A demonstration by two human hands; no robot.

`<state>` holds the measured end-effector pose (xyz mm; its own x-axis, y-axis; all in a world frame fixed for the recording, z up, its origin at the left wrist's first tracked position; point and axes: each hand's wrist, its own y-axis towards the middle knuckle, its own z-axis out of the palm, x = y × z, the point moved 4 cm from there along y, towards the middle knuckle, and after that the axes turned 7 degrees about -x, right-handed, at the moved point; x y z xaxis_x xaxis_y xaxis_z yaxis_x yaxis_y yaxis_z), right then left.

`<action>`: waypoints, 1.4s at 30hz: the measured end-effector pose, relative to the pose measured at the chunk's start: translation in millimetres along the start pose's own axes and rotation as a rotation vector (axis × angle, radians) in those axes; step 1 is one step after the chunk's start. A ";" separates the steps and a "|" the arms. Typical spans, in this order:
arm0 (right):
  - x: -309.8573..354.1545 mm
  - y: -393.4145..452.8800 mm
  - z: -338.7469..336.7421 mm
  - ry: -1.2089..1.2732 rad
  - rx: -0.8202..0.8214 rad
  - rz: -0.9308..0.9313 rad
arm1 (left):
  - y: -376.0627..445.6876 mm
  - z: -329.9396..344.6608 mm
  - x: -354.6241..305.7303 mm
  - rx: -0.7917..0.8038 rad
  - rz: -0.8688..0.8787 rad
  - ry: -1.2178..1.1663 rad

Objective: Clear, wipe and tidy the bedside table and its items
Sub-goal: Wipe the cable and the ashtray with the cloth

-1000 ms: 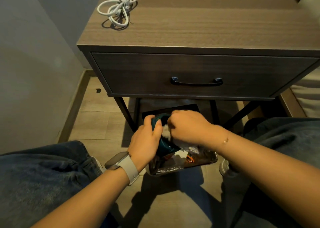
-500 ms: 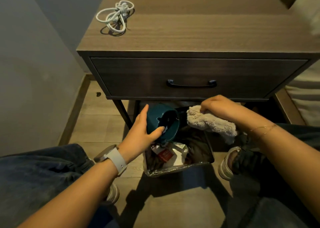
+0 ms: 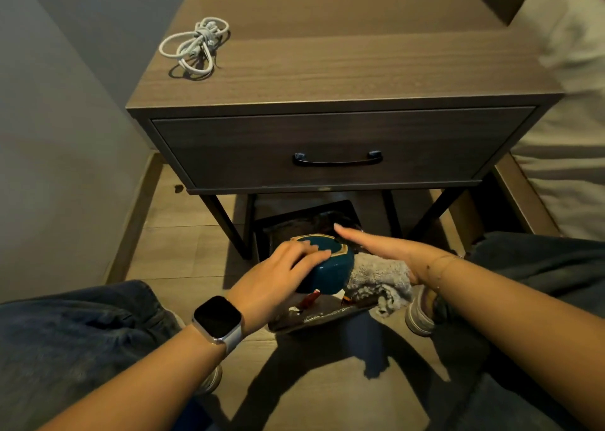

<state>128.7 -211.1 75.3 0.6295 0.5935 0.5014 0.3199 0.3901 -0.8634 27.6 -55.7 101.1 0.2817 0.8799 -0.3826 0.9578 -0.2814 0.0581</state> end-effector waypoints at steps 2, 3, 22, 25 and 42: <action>-3.3 6.9 2.9 0.046 -0.013 0.000 | 0.1 1.0 1.7 -0.030 -0.008 -0.012; -1.9 9.3 5.9 0.118 -0.004 -0.033 | -0.1 1.9 4.1 -0.045 -0.012 -0.016; 24.1 -10.0 12.6 -0.100 -0.459 -0.572 | 9.1 11.2 21.5 -0.262 -1.250 -1.809; 34.8 -27.4 -2.9 -0.338 -0.723 -0.634 | 7.8 10.5 30.0 -0.340 -1.234 -1.700; 37.2 -10.9 20.5 -1.028 -0.844 -0.928 | 5.2 18.3 33.1 -0.360 -1.313 -1.426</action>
<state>134.2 -178.8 104.5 -0.5945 0.7169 0.3642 0.7949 0.5923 0.1317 40.9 -35.0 71.8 -0.5554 -0.5010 -0.6638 0.5191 0.4147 -0.7474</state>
